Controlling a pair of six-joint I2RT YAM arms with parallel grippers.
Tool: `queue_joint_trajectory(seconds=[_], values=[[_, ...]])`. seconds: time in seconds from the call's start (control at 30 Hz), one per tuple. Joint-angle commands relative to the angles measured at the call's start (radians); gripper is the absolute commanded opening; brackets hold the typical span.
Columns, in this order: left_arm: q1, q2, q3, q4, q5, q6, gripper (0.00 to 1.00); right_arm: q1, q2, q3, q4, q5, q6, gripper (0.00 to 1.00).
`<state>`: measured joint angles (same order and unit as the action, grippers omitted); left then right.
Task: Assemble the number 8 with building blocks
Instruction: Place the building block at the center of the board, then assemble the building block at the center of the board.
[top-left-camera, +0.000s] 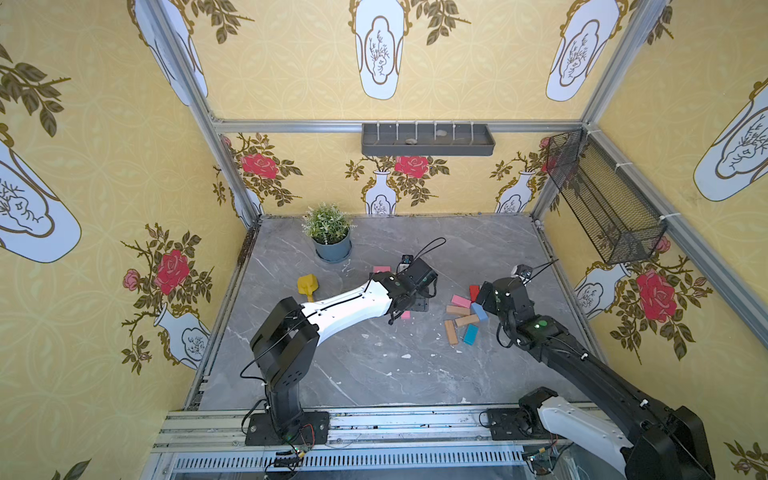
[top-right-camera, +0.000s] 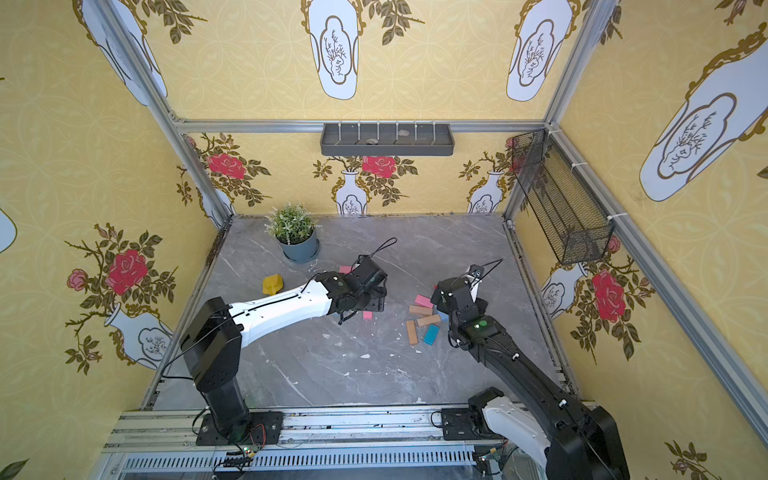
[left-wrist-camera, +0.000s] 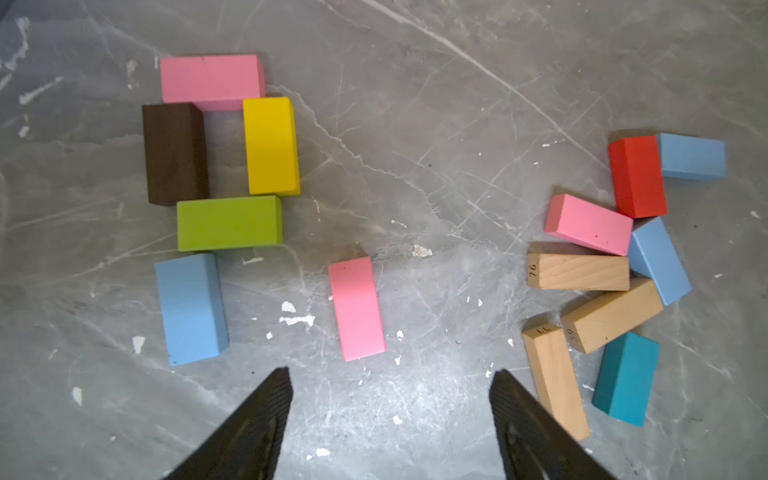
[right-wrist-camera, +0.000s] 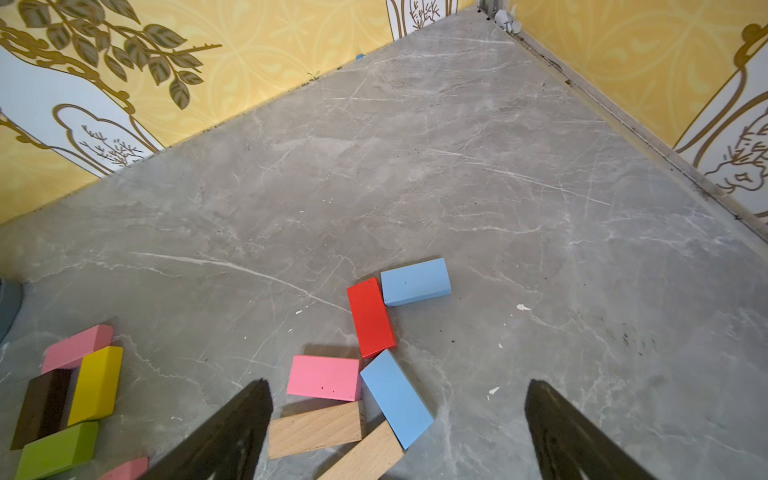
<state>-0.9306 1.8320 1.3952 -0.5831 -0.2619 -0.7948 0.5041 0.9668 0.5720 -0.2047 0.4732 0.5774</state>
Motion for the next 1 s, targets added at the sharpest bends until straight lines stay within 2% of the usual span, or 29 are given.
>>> queue_joint_trajectory(seconds=[0.0, 0.23, 0.47, 0.97], values=[[-0.004, 0.031, 0.011, -0.039, -0.015, -0.044, 0.75, 0.001, -0.007, -0.027, 0.128, -0.038, -0.052, 0.98], [-0.004, 0.078, 0.029, -0.038, -0.018, -0.047, 0.72, 0.0, 0.025, -0.065, 0.179, -0.047, -0.055, 0.97], [-0.004, 0.129, 0.038, -0.032, -0.023, -0.062, 0.68, 0.0, -0.018, -0.099, 0.21, -0.067, -0.06, 0.97], [0.007, 0.19, 0.051, -0.019, -0.027, -0.068, 0.6, 0.0, 0.009, -0.097, 0.208, -0.074, -0.055, 0.98]])
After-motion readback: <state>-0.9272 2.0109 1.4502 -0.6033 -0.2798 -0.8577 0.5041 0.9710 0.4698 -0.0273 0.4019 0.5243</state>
